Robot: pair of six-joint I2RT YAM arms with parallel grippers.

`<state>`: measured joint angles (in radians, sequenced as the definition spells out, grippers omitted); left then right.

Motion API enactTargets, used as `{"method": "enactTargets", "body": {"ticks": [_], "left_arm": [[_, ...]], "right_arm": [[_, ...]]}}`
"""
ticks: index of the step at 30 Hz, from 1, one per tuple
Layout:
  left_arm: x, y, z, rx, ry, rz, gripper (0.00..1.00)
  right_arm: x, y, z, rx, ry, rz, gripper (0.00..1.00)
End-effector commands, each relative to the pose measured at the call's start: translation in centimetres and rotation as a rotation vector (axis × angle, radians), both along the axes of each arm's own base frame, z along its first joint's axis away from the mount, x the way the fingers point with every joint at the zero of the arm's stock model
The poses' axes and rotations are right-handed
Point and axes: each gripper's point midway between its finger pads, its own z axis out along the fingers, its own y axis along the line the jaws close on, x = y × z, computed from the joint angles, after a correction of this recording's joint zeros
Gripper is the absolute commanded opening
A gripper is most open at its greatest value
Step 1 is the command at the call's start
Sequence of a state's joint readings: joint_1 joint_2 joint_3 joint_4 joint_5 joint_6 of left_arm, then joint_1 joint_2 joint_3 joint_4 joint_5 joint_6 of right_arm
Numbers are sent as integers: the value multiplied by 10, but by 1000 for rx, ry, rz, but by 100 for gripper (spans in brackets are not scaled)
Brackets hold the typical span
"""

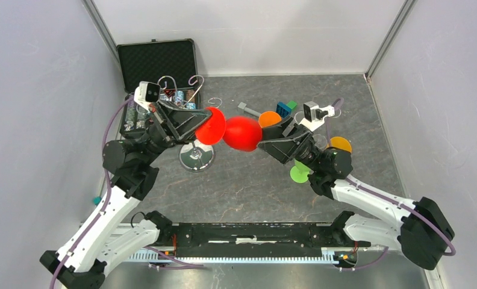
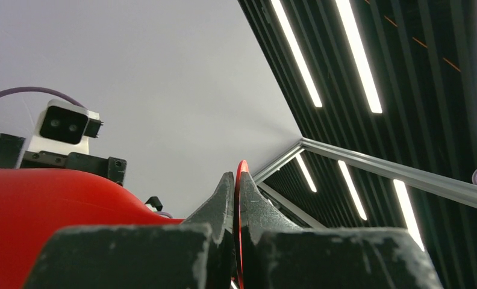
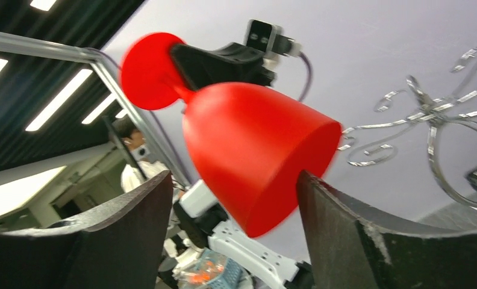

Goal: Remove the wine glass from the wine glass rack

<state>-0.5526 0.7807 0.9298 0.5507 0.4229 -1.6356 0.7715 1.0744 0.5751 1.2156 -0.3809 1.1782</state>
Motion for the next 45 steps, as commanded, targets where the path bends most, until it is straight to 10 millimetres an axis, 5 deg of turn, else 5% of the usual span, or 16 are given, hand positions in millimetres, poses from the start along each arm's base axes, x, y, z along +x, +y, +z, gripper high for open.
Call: {"method": "enactTargets", "body": {"ticks": [1,5,15,18,25,33,40,45], "left_arm": [[-1,2,9,-39,-61,46,2],[-1,1,9,-52,-63,45,2],[-6,-3,7,-54,-76,14,2],[-8,-5,7,-50,-86,2,5],[-12,-5,6,-41,-139,22,45],[-7,-2,-9,24,-193,137,96],[6,-3,-29,268,-275,310,100],[16,-3,-45,453,-335,391,100]], "right_arm": [[-40,-31,46,226,-157,91,73],[-63,-52,59,350,-224,165,58],[-72,-57,67,386,-253,211,25],[-74,-58,71,386,-266,216,1],[-77,-58,74,314,-326,123,0],[-36,-51,61,50,-328,-243,0],[37,-71,2,-482,-198,-647,0],[36,-75,-51,-895,-352,-609,0]]}}
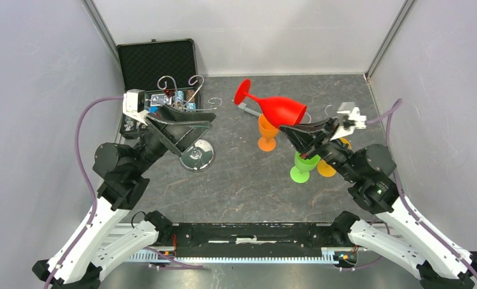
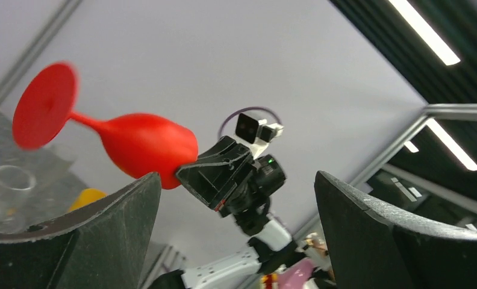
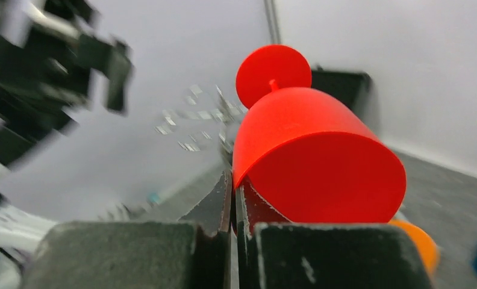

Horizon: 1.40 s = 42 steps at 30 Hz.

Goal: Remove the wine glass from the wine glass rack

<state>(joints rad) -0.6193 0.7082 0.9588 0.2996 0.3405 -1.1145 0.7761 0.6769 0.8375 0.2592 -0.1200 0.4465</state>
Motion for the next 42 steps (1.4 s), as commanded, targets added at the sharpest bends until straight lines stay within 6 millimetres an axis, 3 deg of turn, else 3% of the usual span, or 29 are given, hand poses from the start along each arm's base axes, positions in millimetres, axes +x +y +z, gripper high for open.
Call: {"method": "enactTargets", "body": {"ticks": [1,5,8,16,21,29,42], "left_arm": [[11,1,-18,219,-100,131,100],[16,1,-30,305,-110,164,100],[22,4,-38,343,-89,195,100],[23,8,-58,444,-63,212,100],[21,9,-68,486,-58,205,100],[21,11,-73,501,-47,211,100],[21,17,-73,513,-38,239,100]], "right_arm": [[12,-9,-97,-573,47,-65,0],[4,-6,-146,-803,100,48,0],[9,-7,-176,-909,163,64,0],[27,-12,-228,-1103,306,37,0],[37,-18,-241,-1178,358,-7,0],[35,-13,-261,-1251,401,24,2],[31,0,-270,-1313,394,81,8]]}}
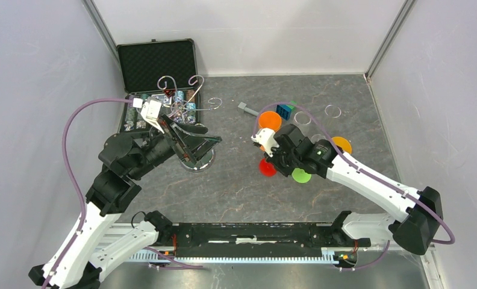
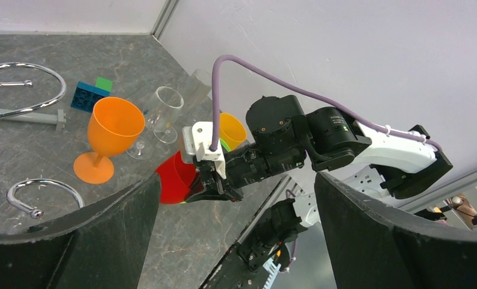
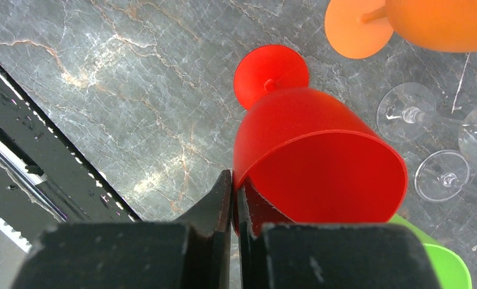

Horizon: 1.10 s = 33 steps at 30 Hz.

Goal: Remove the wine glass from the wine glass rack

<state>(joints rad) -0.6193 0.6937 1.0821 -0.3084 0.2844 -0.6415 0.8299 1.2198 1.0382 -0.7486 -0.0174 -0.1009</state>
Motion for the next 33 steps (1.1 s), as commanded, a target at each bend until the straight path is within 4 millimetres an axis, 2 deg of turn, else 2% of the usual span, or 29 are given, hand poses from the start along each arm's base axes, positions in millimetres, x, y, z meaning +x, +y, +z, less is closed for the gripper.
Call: {"method": "enactTargets", "body": {"ticks": [1,8,13,19,22,25,28,31,33], "left_arm": [[-2,8,18,1,-65,33,100],[2,9,16,11,-50,47,100],[2,11,15,17,-51,58,100],[4,19,12,57,-34,99,100],[3,29,12,92,-24,137,99],[3,49,14,112,-45,229,99],[6,82,14,146,-45,387,100],[8,124,9,187,-4,579,100],[5,143,6,218,1,655,100]], "right_arm": [[6,11,21,22,-52,32,10],[9,10,23,-10,-76,25,27],[15,14,31,2,-103,15,33],[18,20,51,65,-143,21,46],[20,19,72,125,-206,10,58],[20,13,100,214,-303,-16,69],[26,-5,130,289,-436,-100,77],[33,-41,163,356,-587,-275,87],[35,-70,182,384,-675,-412,96]]}}
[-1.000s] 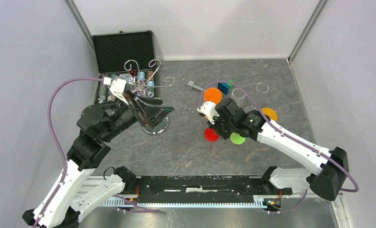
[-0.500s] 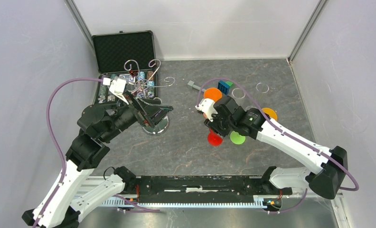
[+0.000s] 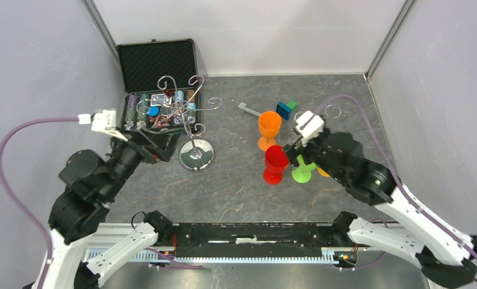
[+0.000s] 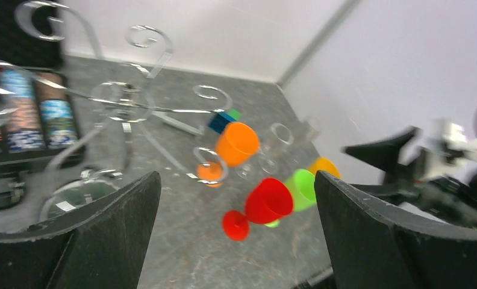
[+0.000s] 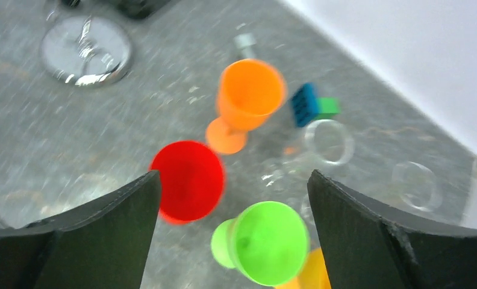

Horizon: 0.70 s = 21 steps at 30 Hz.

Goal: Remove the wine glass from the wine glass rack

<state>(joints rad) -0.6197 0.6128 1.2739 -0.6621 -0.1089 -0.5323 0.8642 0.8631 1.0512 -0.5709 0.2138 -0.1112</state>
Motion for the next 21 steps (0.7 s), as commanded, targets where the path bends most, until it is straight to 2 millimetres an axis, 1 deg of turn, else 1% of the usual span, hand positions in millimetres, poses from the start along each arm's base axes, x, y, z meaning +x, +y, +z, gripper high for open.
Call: {"method": "enactTargets", "body": {"ticks": [1,3,5,7,8,11,13,16,21], "left_arm": [[1,65,-7,112,7,288,100],[-2,77,-12,139,8,329,100],[-5,91,-19,183,18,386,100],[-9,115,-26,236,32,483,100],[-13,126,-29,263,34,519,100],[-28,155,-35,306,29,609,100],[-37,167,-38,319,17,641,100],[-46,177,-39,313,-4,659,100],[-54,185,-36,293,-25,676,100]], "right_arm": [[16,-57,53,163,-201,-319,98],[15,-86,68,210,-259,-442,98],[12,-123,74,234,-314,-620,98],[6,-159,68,213,-355,-790,98],[1,-173,66,212,-368,-857,98],[-15,-209,61,210,-397,-1022,98],[-25,-226,61,234,-411,-1086,98],[-38,-244,62,298,-423,-1144,98],[-51,-260,60,393,-434,-1179,98]]}}
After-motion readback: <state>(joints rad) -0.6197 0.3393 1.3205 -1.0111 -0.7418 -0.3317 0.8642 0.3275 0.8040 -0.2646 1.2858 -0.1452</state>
